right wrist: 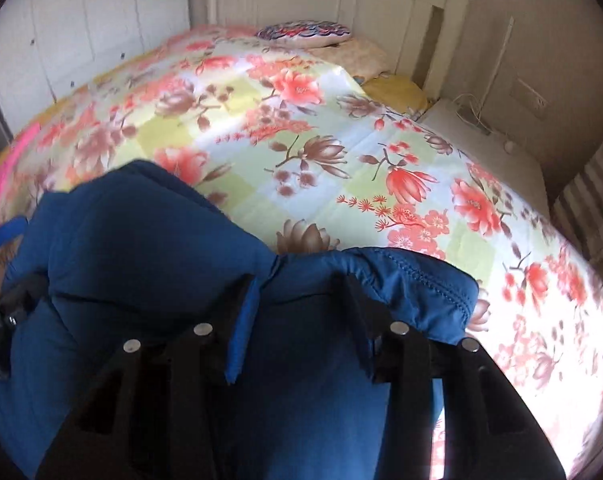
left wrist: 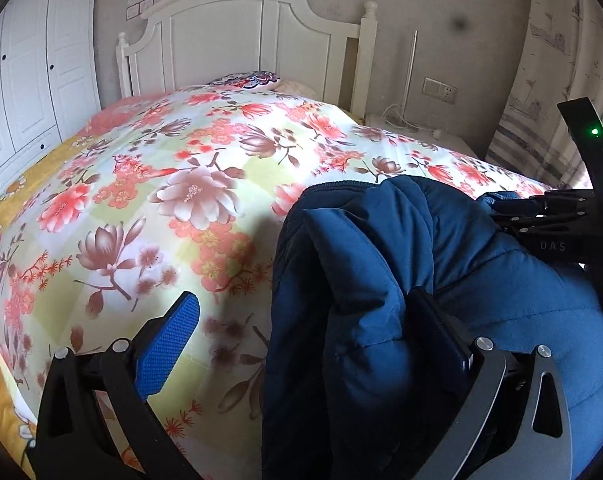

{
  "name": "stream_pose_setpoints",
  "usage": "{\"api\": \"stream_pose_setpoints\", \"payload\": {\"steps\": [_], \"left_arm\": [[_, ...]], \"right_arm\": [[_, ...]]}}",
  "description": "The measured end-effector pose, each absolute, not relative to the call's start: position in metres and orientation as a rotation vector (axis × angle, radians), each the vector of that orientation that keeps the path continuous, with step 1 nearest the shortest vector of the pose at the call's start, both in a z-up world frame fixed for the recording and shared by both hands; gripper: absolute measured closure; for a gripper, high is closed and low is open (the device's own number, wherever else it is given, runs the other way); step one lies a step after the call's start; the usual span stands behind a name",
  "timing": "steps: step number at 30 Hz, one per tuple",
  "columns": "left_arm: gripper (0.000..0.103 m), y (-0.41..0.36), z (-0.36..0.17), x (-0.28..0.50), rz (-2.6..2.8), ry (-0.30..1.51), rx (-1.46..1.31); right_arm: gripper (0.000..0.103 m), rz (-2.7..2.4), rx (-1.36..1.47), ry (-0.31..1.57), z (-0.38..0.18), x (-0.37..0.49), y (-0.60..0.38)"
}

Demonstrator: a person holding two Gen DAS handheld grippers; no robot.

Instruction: Fold large clothes

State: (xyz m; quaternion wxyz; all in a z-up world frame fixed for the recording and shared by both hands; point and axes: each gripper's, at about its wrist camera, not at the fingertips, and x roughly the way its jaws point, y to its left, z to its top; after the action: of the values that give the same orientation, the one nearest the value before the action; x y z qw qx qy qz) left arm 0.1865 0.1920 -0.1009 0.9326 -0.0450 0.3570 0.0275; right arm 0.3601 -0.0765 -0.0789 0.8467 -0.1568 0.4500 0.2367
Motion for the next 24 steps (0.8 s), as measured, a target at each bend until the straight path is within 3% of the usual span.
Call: {"api": "stream_pose_setpoints", "payload": {"steps": [6, 8, 11, 14, 17, 20, 24], "left_arm": [[0.005, 0.197, -0.017, 0.174, -0.039, 0.568, -0.193], [0.005, 0.185, -0.001, 0.196, -0.106, 0.606, -0.146], [0.005, 0.172, -0.021, 0.242, -0.075, 0.737, -0.059], [0.004, 0.164, -0.093, 0.281, 0.017, 0.974, 0.102], [0.004, 0.197, -0.121, 0.28, -0.069, 1.005, -0.125], [0.004, 0.198, -0.125, 0.275, -0.074, 0.993, -0.116], [0.004, 0.187, -0.123, 0.271, -0.039, 0.965, -0.056]], "right_arm": [[0.059, 0.477, -0.331, 0.924, -0.08, 0.349, -0.073], [0.059, 0.481, -0.315, 0.919, -0.079, 0.349, -0.075], [0.059, 0.486, -0.298, 0.911, -0.078, 0.348, -0.078], [0.059, 0.503, -0.246, 0.903, -0.076, 0.349, -0.085], [0.057, 0.557, -0.164, 0.938, -0.07, 0.358, -0.096], [0.058, 0.527, -0.158, 0.879, -0.048, 0.36, -0.111], [0.057, 0.357, 0.052, 0.727, -0.017, 0.366, -0.169]]}}
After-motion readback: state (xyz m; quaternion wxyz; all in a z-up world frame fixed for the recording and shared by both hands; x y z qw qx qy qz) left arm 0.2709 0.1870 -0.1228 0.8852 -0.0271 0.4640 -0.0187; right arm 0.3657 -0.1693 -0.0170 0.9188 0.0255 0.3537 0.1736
